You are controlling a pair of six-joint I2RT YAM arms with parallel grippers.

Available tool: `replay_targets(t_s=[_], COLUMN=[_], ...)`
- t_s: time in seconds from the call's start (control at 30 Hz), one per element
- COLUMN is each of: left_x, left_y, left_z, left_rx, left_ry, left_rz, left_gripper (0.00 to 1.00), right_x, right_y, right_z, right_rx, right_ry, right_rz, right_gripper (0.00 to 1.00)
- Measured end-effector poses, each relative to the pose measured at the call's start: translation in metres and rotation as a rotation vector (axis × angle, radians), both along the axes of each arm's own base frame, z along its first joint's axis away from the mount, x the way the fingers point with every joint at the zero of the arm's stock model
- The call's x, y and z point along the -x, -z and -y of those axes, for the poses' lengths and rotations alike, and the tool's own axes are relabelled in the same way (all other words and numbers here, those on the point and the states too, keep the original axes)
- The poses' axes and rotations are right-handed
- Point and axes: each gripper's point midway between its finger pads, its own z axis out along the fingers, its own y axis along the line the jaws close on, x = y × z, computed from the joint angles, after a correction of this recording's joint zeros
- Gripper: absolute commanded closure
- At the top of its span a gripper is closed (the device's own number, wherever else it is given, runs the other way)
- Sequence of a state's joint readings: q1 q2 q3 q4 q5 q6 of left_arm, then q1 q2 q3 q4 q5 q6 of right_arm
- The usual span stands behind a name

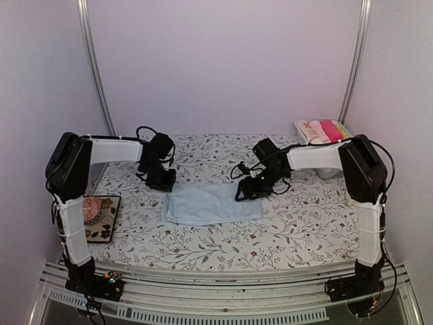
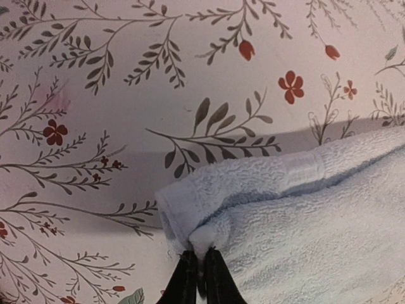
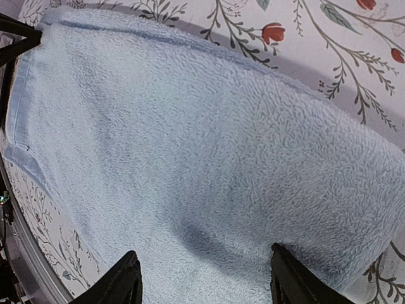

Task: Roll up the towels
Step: Smooth out the towel at the center of the board.

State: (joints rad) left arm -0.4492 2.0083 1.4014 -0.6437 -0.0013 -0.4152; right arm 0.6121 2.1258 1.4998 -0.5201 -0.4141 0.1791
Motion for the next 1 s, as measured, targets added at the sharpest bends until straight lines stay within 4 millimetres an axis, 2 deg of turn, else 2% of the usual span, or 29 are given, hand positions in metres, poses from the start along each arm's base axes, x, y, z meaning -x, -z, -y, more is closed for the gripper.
replay_targets(t_s=[0.07, 0.3, 0.63, 1.0], left_x=[0.000, -0.001, -0.005, -0.013], left_y=[0.000, -0.002, -0.047, -0.050], left_z=[0.001, 0.001, 0.003, -0.003], left_rx=[0.004, 0.017, 0.058, 0.010], left_ry=[0.002, 0.003, 0.003, 0.006], left_rz=[0.001, 0.000, 0.090, 0.122], left_gripper=[1.00, 1.00, 1.00, 1.00], right_x=[0.000, 0.000, 0.000, 0.000], right_y=[0.000, 0.000, 0.000, 0.000], right_z=[0.000, 0.000, 0.000, 0.000], right_rx=[0.000, 0.000, 0.000, 0.000], right_ry=[0.000, 0.000, 0.000, 0.000], right_rz=[0.000, 0.000, 0.000, -0.001], right_gripper=[0.30, 0.30, 0.30, 0.30])
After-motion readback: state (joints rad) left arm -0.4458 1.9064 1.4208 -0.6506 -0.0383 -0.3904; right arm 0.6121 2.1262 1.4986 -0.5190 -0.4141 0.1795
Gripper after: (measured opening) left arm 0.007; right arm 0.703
